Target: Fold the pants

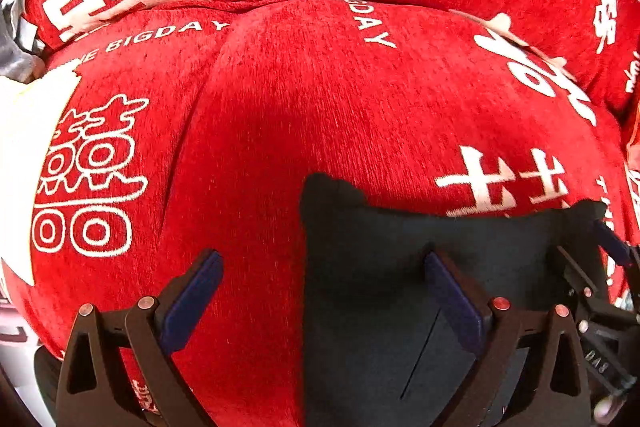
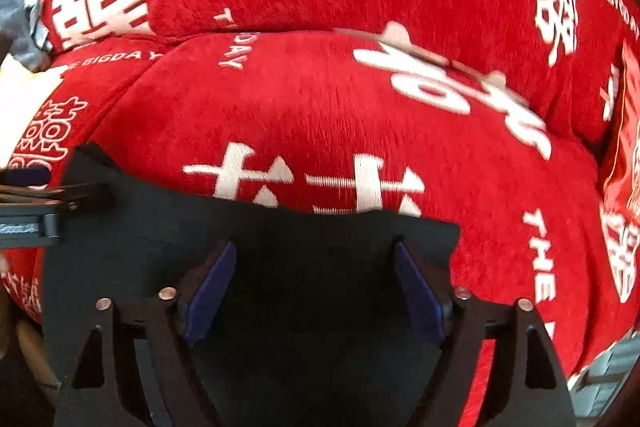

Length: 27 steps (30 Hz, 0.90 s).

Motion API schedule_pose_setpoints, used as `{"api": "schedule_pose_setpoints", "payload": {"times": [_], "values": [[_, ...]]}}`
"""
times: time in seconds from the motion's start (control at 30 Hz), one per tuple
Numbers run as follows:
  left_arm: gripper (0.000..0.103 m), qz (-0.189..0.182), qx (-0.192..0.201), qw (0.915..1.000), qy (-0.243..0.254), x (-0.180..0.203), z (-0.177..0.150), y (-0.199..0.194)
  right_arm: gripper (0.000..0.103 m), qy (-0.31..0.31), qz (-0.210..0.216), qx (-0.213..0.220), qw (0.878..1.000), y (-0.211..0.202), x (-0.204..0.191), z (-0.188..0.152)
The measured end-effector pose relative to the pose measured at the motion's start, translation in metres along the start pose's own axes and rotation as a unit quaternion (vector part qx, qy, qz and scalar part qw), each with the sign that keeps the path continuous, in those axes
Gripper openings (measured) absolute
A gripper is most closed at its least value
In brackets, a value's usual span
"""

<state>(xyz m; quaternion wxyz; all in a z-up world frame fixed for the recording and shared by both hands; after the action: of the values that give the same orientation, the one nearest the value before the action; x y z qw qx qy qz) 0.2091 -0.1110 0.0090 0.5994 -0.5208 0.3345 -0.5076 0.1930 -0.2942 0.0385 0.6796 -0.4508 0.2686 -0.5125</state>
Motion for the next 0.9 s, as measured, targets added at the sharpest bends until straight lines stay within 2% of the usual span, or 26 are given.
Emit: {"api": "schedule_pose_setpoints", "payload": {"times": [0.17,0.27,0.4,0.47,0.53,0.57,0.67,0.73,0.9], "values": [[0.102,-0.010,0.004,0.9993,0.037,-0.011,-0.031,-0.019,0.088,0.009,-0.013,0.000,1.000,-0.024,0.004,-0.034],[0.102,-0.022,0.008,0.9987,0.044,-0.023,-0.054,-0.028,0.089,0.024,-0.004,0.012,1.000,-0.042,-0.002,-0.066],[0.102,-0.035,-0.011,0.9972,0.065,-0.039,-0.086,-0.031,0.094,0.025,-0.009,0.014,1.000,-0.055,-0.009,-0.093],[0.102,-0.023,-0.010,0.9968,0.076,-0.045,-0.094,-0.032,0.097,0.019,-0.013,0.001,1.000,-0.056,-0.012,-0.101],[0.102,0.017,-0.015,0.9954,0.093,-0.056,-0.103,-0.024,0.097,0.030,-0.012,-0.012,0.999,-0.056,-0.014,-0.107],[0.102,0.023,-0.020,0.9947,0.098,-0.061,-0.109,-0.019,0.097,0.036,-0.012,-0.017,0.999,-0.056,-0.014,-0.108],[0.102,-0.005,-0.033,0.9967,0.075,-0.070,-0.116,-0.023,0.097,0.043,-0.023,-0.033,0.998,-0.060,-0.016,-0.108],[0.102,-0.052,-0.031,0.9968,0.052,-0.070,-0.114,-0.035,0.097,0.043,-0.033,-0.029,0.998,-0.069,-0.018,-0.103],[0.102,-0.079,-0.005,0.9946,0.068,-0.044,-0.113,-0.051,0.099,0.011,-0.085,-0.006,0.996,-0.085,-0.036,-0.091]]}}
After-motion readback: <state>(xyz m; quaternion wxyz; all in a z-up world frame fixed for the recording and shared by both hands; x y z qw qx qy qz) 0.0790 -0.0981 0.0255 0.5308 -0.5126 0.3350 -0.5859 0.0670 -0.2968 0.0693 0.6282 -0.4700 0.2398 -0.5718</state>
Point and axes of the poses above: each gripper's, at about its wrist camera, not at the fingertips, and y roughly the way its jaws point, x to its right, z to its top, the point moved 8 cm from there along y, roughly the way its jaws point, and after that the axes turned 11 degrees about -y, right-handed, at the moved point
